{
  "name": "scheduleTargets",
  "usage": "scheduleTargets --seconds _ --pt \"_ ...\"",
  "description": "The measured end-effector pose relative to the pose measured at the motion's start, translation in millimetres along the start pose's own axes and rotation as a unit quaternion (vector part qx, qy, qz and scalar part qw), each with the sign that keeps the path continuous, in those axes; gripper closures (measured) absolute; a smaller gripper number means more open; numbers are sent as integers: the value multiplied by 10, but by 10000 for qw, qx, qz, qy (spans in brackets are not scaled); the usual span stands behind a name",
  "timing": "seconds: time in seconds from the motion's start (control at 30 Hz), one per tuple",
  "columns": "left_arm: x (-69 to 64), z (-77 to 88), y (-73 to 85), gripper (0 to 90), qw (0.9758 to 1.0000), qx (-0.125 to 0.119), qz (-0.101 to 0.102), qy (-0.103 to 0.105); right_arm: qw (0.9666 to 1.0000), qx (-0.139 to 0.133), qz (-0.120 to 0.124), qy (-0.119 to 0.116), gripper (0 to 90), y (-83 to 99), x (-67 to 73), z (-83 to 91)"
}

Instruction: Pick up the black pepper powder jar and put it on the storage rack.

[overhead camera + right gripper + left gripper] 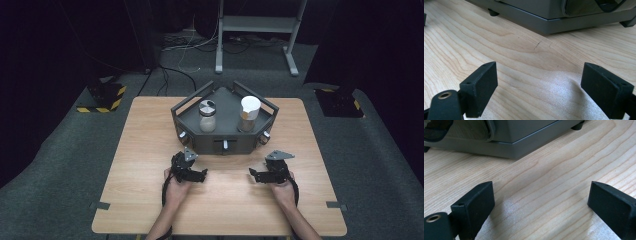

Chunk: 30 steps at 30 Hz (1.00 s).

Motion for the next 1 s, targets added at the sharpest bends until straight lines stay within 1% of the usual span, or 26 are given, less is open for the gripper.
scheduleTargets --seconds 0.17,0.27,0.37,0.4,1.0 --pt "0 0 0 71 10000 -1 0 0 10000 68 2 45 136 -10 13 1" --pt "-1 0 1 71 10000 -2 0 0 9999 118 54 105 137 -22 31 -8" --pt "-1 0 1 72 10000 -1 -4 -1 9994 249 139 202 137 -58 76 -30" --pt "-1 0 1 71 10000 -2 -4 -1 9993 247 173 209 139 -58 83 -30" --pt "-2 1 1 71 10000 0 8 -6 9994 253 146 210 139 -58 81 -30"
Point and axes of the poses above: each handheld gripper's, and its own axes: z roughly backward along the jaws, y roughly out of its underside, x roughly to its left, the point moved 4 cm from there along -z, roughly forward along the jaws, and after that the axes turned 4 degrees about y, right-handed, at the moved point
